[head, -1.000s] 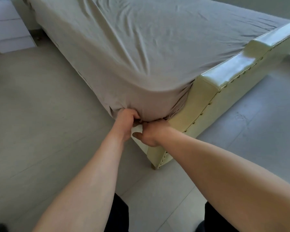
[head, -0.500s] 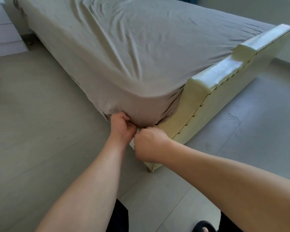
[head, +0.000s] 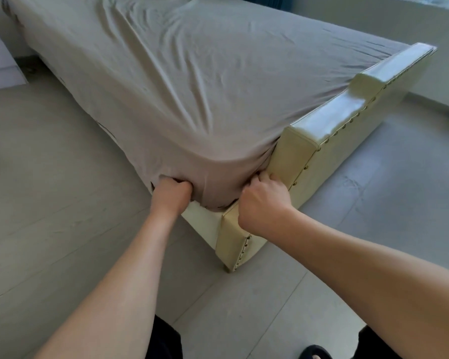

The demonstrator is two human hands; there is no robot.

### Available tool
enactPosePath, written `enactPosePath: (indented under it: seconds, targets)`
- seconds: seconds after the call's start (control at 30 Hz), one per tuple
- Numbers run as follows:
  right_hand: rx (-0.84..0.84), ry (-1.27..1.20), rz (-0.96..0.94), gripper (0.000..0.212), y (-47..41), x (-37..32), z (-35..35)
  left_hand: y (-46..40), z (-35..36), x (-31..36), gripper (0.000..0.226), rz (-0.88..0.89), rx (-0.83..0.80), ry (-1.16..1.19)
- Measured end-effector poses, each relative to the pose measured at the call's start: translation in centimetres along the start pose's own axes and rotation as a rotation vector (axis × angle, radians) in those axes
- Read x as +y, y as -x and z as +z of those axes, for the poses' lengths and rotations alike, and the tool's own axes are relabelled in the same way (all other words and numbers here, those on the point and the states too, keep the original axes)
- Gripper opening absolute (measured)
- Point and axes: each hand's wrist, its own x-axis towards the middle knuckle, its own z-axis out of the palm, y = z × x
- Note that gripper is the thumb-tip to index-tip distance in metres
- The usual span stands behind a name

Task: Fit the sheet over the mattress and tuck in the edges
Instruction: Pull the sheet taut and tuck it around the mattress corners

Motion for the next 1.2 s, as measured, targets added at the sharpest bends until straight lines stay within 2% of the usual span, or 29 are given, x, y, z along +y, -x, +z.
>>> enactPosePath:
  seconds: [0.1, 0.17, 0.23, 0.33, 0.4, 0.47, 0.53, 0.63, 0.7, 0.8, 0.9, 1.03, 1.2]
  targets:
    - [0.059, 0.021, -0.096, 0.034, -0.4, 0.9, -0.1, 1.8, 0.5, 0.1, 0.014, 0.170, 0.102, -0.105]
    - [0.051, 0.006, -0.173, 0.035, -1.4, 2.3, 0.6, 3.7, 1.3, -0.2, 0.018, 0.394, 0.214, -0.049]
    - [0.023, 0.043, -0.233, 0.045, -2.8, 3.2, 1.3, 5.0, 2.0, 0.2, 0.023, 0.588, 0.294, 0.012]
    - [-0.049, 0.078, -0.262, 0.058, -4.1, 3.0, 1.5, 5.6, 2.7, 2.0, 0.050, 0.778, 0.436, -0.049]
    - [-0.049, 0.093, -0.265, 0.052, -4.3, 2.3, 1.4, 5.6, 3.0, 2.8, 0.075, 0.785, 0.460, -0.144]
    - [-0.039, 0.067, -0.261, 0.036, -2.9, 1.8, 1.0, 5.3, 3.5, 2.1, 0.099, 0.726, 0.403, -0.267]
    - [0.055, -0.043, -0.190, 0.023, -1.4, 1.5, 0.9, 5.3, 3.8, 1.1, 0.113, 0.708, 0.339, -0.372]
    - [0.313, -0.082, 0.077, 0.025, -1.5, 2.7, 0.0, 4.6, 3.6, 1.0, 0.114, 0.715, 0.294, -0.388]
    - [0.349, -0.033, 0.185, 0.024, -2.6, 4.5, 0.5, 4.6, 3.5, 1.4, 0.112, 0.709, 0.285, -0.336]
    - [0.365, -0.039, 0.168, 0.028, -3.7, 4.9, 1.9, 4.7, 3.6, 1.6, 0.109, 0.711, 0.300, -0.288]
    - [0.406, -0.049, 0.105, 0.012, -4.0, 3.7, 2.6, 4.5, 3.5, 1.5, 0.109, 0.713, 0.306, -0.265]
    - [0.493, -0.066, 0.019, 0.023, -4.4, 3.5, 2.4, 4.6, 3.5, 1.7, 0.108, 0.706, 0.308, -0.238]
    - [0.462, -0.060, -0.027, 0.013, -4.7, 2.7, 2.8, 4.3, 2.9, 1.5, 0.108, 0.695, 0.280, -0.213]
